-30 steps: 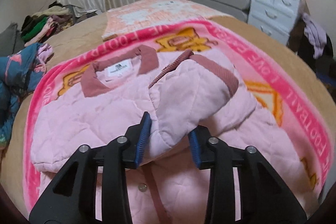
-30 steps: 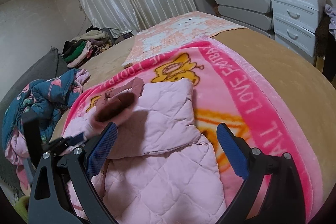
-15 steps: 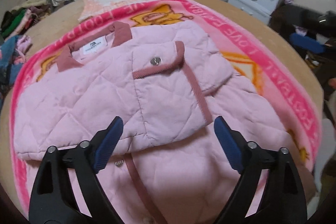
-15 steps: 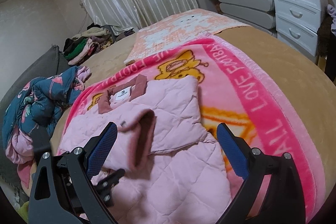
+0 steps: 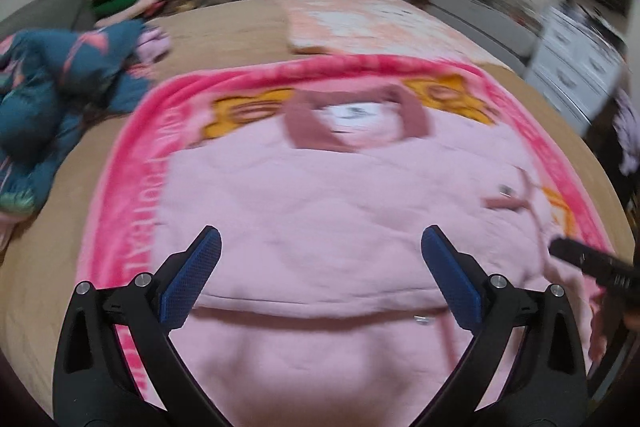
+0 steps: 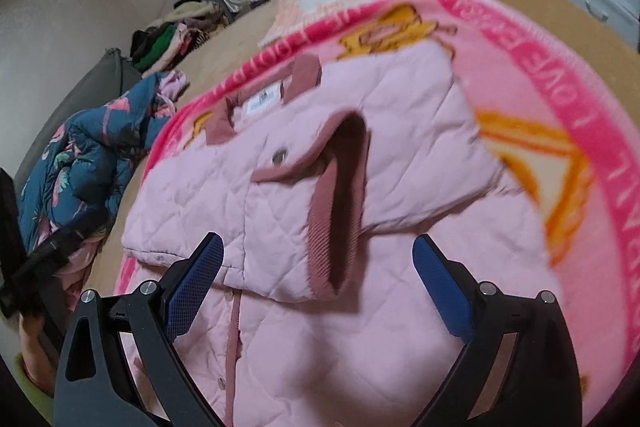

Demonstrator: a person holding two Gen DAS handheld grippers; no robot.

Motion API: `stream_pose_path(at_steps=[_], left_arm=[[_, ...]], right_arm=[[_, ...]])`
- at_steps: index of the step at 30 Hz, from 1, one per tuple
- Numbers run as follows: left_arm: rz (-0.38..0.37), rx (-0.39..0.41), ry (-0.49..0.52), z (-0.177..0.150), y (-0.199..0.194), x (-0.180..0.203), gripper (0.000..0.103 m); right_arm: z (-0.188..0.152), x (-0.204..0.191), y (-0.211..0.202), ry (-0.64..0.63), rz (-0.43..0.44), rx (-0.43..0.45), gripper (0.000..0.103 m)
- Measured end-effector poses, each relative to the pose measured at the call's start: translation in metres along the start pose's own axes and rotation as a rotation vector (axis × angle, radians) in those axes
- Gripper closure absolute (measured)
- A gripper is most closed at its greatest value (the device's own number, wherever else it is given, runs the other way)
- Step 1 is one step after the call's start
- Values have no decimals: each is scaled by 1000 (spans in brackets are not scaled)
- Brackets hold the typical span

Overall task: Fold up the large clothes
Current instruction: 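Withdraw both open tools above the jacket, then pinch the ribbed sleeve cuff with the right tool, straighten it, release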

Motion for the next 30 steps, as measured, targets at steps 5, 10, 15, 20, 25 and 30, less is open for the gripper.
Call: stream_pose_path(at_steps=[5,10,15,20,25,30], left_arm=[[62,27,-91,1,-13,-57,9],[90,41,-141,-4,-21,-91,9],[92,59,-188,-6,-24,-114,9],[88,74,-212,-4,-24,-123,9],[63,79,-200,9,-13,-114,9],[13,59,-178,18,10,-94,9]], right_arm=[[-8,-5,15,43,-13,-17,11],[-12,2,29,119,8,-64,36],[-9,-11,19,45,36,-23,82],[20,-38,-22,-110,35,124,88],[72,-56,-62,-229,40,290,90],[94,-45,-54,-289,0,336,91]])
Point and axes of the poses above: each gripper's, at about its wrist camera, not at the fingertips, and y roughly the way its jaws point, x to its right, z to its top, the point moved 3 cm from there along y, roughly the way its jaws point, and after that the axes turned 13 degrees about -z, right-handed, at the moved point
